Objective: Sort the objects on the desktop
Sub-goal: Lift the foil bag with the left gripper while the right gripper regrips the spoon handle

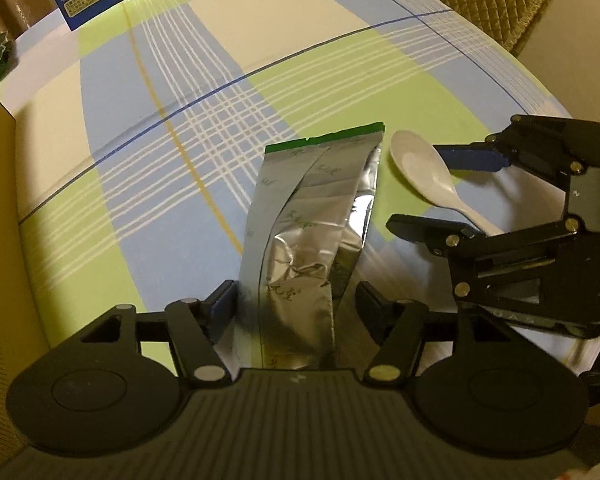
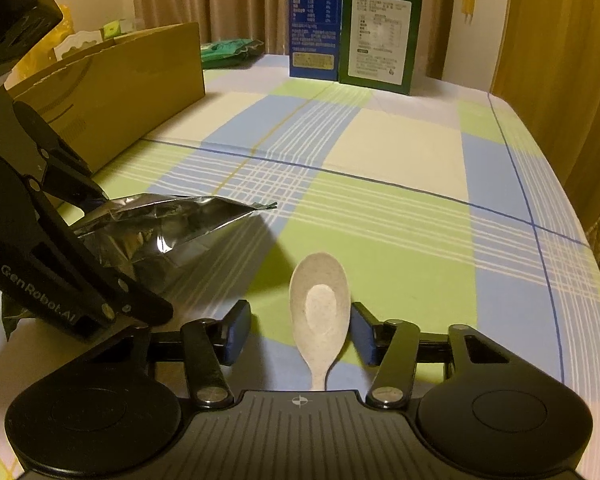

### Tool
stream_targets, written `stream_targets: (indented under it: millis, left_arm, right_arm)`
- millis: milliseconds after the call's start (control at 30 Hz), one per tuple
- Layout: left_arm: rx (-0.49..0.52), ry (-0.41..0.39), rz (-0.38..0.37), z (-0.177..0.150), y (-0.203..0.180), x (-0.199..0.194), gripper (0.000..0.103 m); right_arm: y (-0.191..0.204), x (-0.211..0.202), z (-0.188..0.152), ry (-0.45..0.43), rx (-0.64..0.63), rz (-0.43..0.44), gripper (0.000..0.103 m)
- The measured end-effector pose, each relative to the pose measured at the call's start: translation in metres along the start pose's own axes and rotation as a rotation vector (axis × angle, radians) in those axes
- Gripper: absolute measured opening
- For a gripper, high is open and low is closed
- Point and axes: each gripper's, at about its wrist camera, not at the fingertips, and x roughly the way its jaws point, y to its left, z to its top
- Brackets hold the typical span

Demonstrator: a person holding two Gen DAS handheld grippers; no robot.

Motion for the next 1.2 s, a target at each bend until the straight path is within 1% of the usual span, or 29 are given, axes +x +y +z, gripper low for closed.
stream_targets:
  millis: [33, 67, 100, 133, 333, 467, 567, 633, 767, 1033, 1100, 1133, 1200]
  left_arm:
    - [-0.004, -0.001, 0.002, 0.0, 0.001, -0.001, 0.053]
    - [-0.006, -0.003, 0.002, 0.0, 0.001, -0.002, 0.05]
    - [-0.004, -0.006, -0.003, -0.001, 0.002, -0.003, 0.043]
    - [-0.005, -0.006, -0.012, -0.001, 0.002, -0.005, 0.041]
    - [-0.02, -0.018, -0.019, -0.007, 0.002, -0.008, 0.039]
    - [-0.004, -0.024, -0.01, -0.01, -0.001, -0.009, 0.039]
    - [-0.003, -0.029, -0.008, -0.01, -0.001, -0.008, 0.041]
    - [-0.005, -0.033, -0.005, -0.011, 0.0, -0.007, 0.046]
    - [-0.008, -0.046, 0.0, -0.013, -0.001, -0.007, 0.046]
    - [0.0, -0.049, 0.001, -0.01, 0.0, -0.006, 0.049]
    - [0.001, -0.047, -0.002, -0.01, 0.0, -0.006, 0.047]
    - [0.003, -0.046, -0.004, -0.01, -0.001, -0.006, 0.045]
    - [0.007, -0.044, -0.003, -0.01, -0.002, -0.007, 0.041]
  right_arm:
    - [0.0, 0.0, 0.0, -0.002, 0.002, -0.001, 0.044]
    - [0.0, 0.0, 0.0, -0.004, 0.004, -0.003, 0.037]
    - [-0.001, -0.001, 0.001, -0.005, 0.005, -0.005, 0.033]
    - [-0.001, -0.001, 0.001, -0.006, 0.006, -0.007, 0.029]
    - [0.0, -0.002, 0.0, -0.009, 0.011, -0.019, 0.029]
    - [0.0, -0.002, -0.001, -0.016, 0.004, -0.022, 0.029]
    - [0.001, -0.002, -0.002, -0.023, -0.006, -0.026, 0.032]
    - [0.002, -0.001, -0.002, -0.027, -0.019, -0.034, 0.035]
    - [0.002, 0.0, -0.003, -0.034, -0.022, -0.049, 0.04]
    - [0.002, 0.001, -0.001, -0.034, -0.013, -0.053, 0.039]
    - [0.002, 0.001, -0.001, -0.036, -0.007, -0.059, 0.036]
    - [0.003, 0.0, -0.002, -0.036, -0.005, -0.057, 0.03]
    - [0.006, 0.0, -0.001, -0.036, -0.014, -0.064, 0.03]
